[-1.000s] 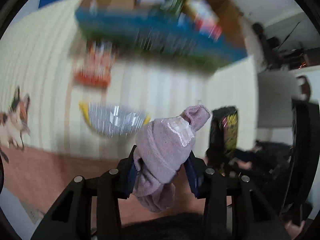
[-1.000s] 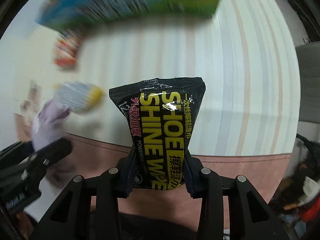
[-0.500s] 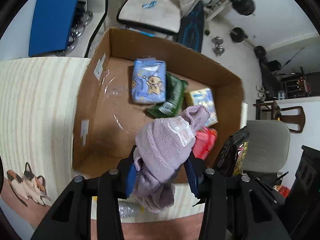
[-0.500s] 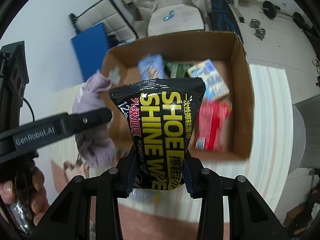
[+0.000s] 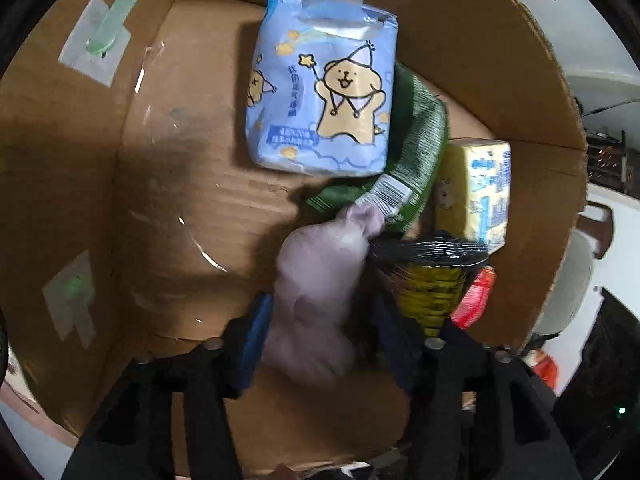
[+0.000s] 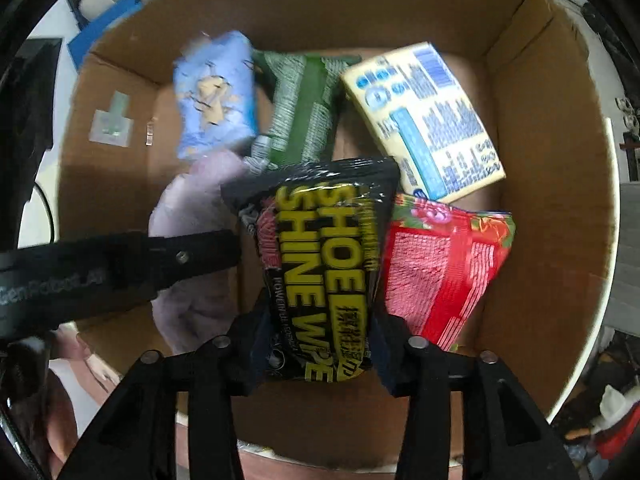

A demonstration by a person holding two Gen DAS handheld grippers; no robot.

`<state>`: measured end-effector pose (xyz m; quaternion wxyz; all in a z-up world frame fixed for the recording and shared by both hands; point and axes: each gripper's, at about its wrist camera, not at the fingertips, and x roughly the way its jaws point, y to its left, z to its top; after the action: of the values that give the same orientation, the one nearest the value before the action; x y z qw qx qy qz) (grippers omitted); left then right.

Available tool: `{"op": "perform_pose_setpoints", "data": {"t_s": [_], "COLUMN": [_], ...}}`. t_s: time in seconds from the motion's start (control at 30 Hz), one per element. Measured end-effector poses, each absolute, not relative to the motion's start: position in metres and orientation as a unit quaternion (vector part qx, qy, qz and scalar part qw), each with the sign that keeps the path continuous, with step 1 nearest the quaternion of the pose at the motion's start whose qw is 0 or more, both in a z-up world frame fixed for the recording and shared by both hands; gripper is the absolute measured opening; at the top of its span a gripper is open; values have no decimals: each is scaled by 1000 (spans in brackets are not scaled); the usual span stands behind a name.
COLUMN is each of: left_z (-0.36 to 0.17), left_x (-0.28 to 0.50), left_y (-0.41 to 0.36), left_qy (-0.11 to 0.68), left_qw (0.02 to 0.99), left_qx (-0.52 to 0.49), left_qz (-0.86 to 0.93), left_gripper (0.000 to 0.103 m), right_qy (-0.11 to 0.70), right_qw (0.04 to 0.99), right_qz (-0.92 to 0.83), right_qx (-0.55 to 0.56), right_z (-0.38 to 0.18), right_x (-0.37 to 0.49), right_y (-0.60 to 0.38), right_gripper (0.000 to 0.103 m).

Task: Organize soft objects
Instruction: 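Carry the sock and black wipe pack into the box and release both, then grasp the orange panda snack bag with the left tool while the right tool grasps the silver sponge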

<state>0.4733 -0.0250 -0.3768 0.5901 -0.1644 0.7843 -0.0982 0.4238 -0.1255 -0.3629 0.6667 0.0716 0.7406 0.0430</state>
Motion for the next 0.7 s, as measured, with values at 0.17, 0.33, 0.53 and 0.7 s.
{"op": "perform_pose_setpoints", "data": {"t_s": [0.17, 0.33, 0.53, 0.7], "left_z": [-359, -328, -289, -275], "left_x": [475, 471, 456, 449], "left_y": [-23, -29, -36, -34], "left_qy": [770, 744, 705, 690], "left_qw": [617, 660, 706, 722], "left_qx": [-136, -72, -32, -26], "left_qz": [-89, -73, -56, -53], "left_gripper": [75, 97, 97, 97], "right_qy": [736, 731, 728, 720], "right_qw": [673, 680, 685, 694], "right_qz": [34, 26, 13, 3], "right_qx": [71, 56, 36, 28], "right_z": [-354, -337, -317, -295], "right_x": [425, 427, 420, 407], "right_y": [-130, -133, -136, -144], "right_gripper": [77, 94, 100, 103]}}
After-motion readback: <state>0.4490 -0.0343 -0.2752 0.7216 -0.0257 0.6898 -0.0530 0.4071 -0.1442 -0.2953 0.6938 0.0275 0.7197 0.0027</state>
